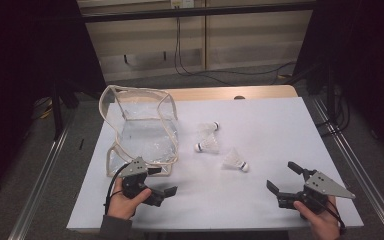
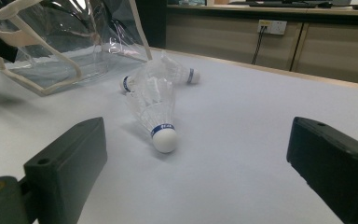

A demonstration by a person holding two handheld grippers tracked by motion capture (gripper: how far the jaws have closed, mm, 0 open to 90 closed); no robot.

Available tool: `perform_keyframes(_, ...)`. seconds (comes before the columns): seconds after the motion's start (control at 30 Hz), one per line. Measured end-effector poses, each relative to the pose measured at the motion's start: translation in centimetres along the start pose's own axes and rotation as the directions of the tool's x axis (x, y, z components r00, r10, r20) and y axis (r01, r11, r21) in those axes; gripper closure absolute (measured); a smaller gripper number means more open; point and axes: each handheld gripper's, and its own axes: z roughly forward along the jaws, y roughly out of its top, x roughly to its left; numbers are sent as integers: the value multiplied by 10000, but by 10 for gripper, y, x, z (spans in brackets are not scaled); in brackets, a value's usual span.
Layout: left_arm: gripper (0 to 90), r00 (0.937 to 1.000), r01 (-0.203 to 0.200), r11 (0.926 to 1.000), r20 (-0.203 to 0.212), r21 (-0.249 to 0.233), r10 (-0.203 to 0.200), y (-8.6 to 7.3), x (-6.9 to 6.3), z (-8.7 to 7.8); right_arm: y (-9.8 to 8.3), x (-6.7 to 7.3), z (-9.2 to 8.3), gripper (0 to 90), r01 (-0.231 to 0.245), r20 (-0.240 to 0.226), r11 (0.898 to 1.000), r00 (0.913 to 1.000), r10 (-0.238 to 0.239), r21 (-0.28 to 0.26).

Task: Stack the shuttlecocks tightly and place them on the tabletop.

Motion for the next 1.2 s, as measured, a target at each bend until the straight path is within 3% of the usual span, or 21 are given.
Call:
perform_keyframes(0.57,35,9996,51,9999,-275,-113,-54,-4,10,-12,0,0,0,43,-3,20,10000,10000,3,7)
perform_keyframes(1.2,35,9996,9,9999,-279,-164,-13,-5,9,-16,0,0,-1,43,28,25,10000,10000,-28,-37)
